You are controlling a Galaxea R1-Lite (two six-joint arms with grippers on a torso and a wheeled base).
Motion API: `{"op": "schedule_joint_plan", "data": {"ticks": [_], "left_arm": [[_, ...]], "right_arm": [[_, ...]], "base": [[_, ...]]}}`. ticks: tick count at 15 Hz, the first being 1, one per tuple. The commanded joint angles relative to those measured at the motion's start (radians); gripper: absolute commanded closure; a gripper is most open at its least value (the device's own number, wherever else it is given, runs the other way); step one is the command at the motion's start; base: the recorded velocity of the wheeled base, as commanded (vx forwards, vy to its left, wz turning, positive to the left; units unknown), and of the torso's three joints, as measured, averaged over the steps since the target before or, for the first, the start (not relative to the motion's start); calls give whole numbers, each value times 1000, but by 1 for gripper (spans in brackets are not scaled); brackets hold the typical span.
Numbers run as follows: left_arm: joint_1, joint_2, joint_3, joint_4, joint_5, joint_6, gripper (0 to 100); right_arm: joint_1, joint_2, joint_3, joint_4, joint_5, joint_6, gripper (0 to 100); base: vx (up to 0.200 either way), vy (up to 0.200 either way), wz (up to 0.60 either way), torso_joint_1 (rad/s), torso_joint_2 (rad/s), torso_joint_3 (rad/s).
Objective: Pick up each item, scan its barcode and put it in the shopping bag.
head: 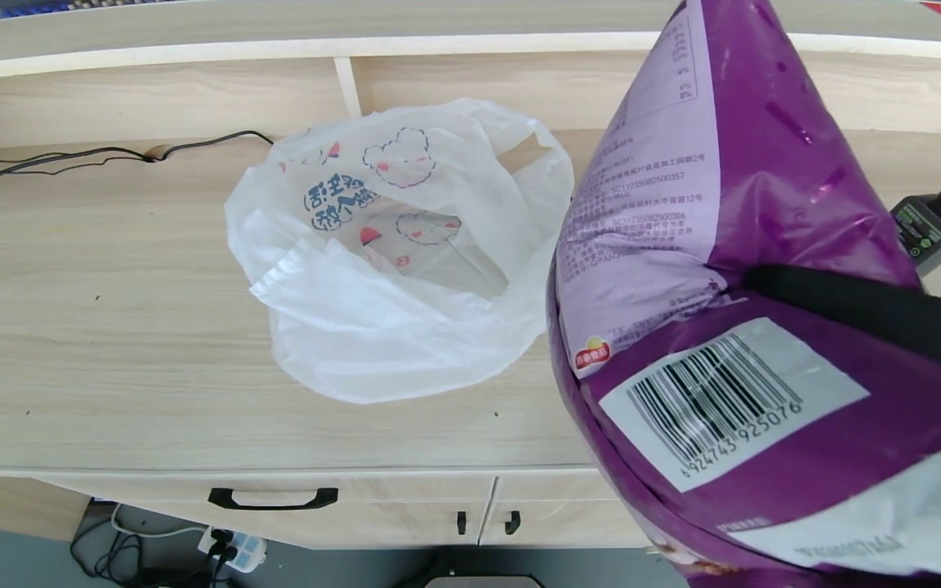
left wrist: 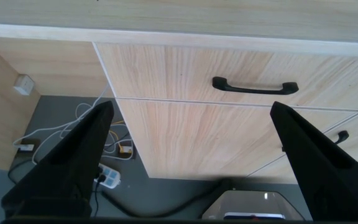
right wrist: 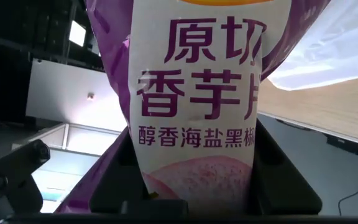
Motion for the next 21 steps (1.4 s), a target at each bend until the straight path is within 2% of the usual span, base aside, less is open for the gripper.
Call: {"op": "schedule_joint_plan", "data": {"ticks": [1,7,11,13,14,16,18,20,21], "left_arm": [[0,2,0,-1,0,-1,0],[0,2,0,-1,0,1,0],[0,2,0,-1,0,1,0],[0,2,0,-1,0,1,0],[0,2,0,1,0,-1,0],[0,2,0,-1,0,-1,0],[0,2,0,1,0,-1,0],[0,2,0,1,0,-1,0],[0,2,0,1,0,1,0]], "right_arm": [[3,14,-6,-8,4,2,100],[35,23,-16,-44,6,76,100],[4,32,-16,-44,4,68,100],[-77,55,-101,-21,9,-94,100],[-117,58,-131,40,9,-220,100],[-244,65,-170,209,3,-559,100],[-351,74,-224,281,-13,-817,100],[-373,98,-339,311,-99,-976,100],[-371,115,-409,313,-106,-1036,100]], "base": [[0,0,0,0,0,0],[0,0,0,0,0,0],[0,0,0,0,0,0],[0,0,0,0,0,0],[0,0,0,0,0,0],[0,0,0,0,0,0],[0,0,0,0,0,0],[0,0,0,0,0,0],[0,0,0,0,0,0]]}}
